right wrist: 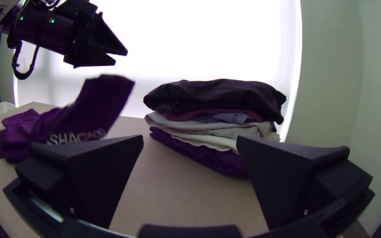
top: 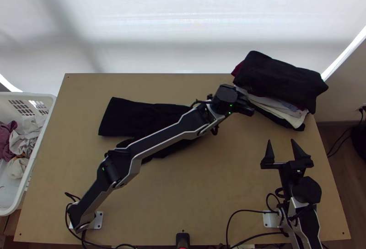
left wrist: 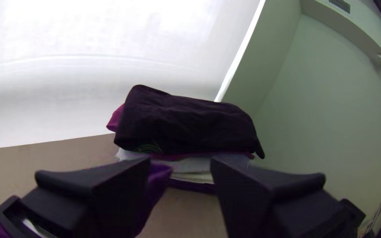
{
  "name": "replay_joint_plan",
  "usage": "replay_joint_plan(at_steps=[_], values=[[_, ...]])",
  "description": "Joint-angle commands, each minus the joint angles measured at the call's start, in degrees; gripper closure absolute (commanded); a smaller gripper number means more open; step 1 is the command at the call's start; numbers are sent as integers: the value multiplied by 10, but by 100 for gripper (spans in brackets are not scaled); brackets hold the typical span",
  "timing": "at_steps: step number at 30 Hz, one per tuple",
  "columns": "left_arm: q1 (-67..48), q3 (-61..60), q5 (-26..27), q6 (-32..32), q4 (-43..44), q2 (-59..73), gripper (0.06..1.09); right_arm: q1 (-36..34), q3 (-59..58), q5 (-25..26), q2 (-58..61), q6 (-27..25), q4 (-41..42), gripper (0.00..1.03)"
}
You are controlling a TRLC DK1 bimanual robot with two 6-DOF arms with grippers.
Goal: Fold the t-shirt
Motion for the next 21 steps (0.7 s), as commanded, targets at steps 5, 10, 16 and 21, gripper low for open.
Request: replay_joint_plan(at_steps=[5,10,16,21], values=[[51,6,-1,8,0,-58,10,23,-7,-3,-5,28,8,4],[117,1,6,10,-86,-113,10,21,-5,-3,-5,32,6,4],[207,-41,6,38,-174,-183,10,18,29,-2,-3,15,-10,4],[281,-137,9,54,-167,-276,10,45,84,-3,13,-33,-19,4]])
